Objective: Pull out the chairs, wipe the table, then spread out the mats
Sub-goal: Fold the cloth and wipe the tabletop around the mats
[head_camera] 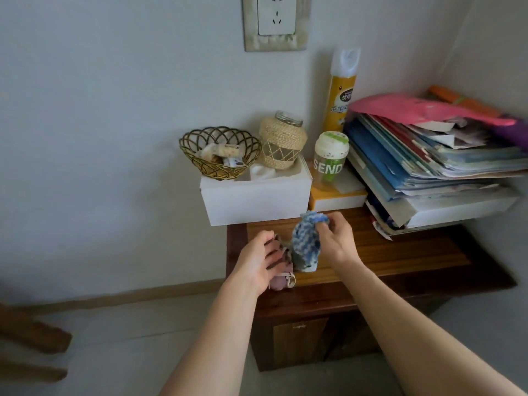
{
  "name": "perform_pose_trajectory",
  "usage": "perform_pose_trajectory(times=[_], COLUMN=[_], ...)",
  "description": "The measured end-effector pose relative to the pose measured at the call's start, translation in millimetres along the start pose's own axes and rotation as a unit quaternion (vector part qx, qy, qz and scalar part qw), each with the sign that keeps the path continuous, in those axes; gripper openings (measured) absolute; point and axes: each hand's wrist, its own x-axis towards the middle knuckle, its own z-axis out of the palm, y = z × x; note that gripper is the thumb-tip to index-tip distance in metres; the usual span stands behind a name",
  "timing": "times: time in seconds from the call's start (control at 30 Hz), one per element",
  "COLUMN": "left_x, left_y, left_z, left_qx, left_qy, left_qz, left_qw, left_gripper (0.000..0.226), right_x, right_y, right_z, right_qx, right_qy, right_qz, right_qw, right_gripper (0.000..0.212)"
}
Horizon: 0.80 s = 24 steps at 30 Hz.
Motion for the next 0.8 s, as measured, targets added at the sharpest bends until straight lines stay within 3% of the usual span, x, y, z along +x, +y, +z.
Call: perform_pose_trajectory(times=[0.07,0.13,0.2,0.27,0.37,0.47,0.63,0.7,0.8], left_x=[-1.8,-4.3,-7.3,-16.0,-36.6,-54.7,-80.5,-83.9,-81.7], left_y=[6.6,13.5,20.6,27.3,44.7,65.3,87.2,88.8,89.4], left_z=[4.8,7.9,8.6,5.5,-3.2,-18.8,-68.8,-94.4,-135.1], left_qx=[0.016,0.020,0.007,-0.034,-0.074,-0.088,-0.177,-0.235,-0.288], left_qy=[0.020,0.009,-0.043,-0.133,-0.192,-0.134,-0.134,-0.129,-0.050], left_qz=[0.007,0.006,-0.007,-0.007,0.062,0.144,0.202,0.203,0.227], left_qw=[1.000,1.000,0.999,0.991,0.977,0.976,0.954,0.942,0.929], left_gripper=[0.018,0.042,0.069,0.079,0.068,0.062,0.052,0.033,0.019], right_x=[-1.9,-5.9,-12.8,-21.5,-31.0,-38.2,-56.3,-66.8,-88.8], right_y=[-23.3,-47.3,-72.1,-94.1,-115.3,-128.2,-147.2,-161.9,-191.0], right_z=[-3.2,-3.6,-3.1,-2.2,4.8,19.1,54.6,67.2,87.1], right_qx=[0.087,0.161,0.238,0.305,0.266,0.200,0.239,0.296,0.312], right_qy=[0.007,-0.007,-0.047,-0.110,-0.157,-0.128,-0.132,-0.162,-0.254], right_qz=[0.014,0.042,0.071,0.073,0.006,-0.069,-0.038,-0.012,-0.032], right_qw=[0.996,0.986,0.967,0.943,0.951,0.969,0.961,0.941,0.915], right_gripper=[0.012,0.011,0.010,0.006,0.008,0.010,0.018,0.018,0.020])
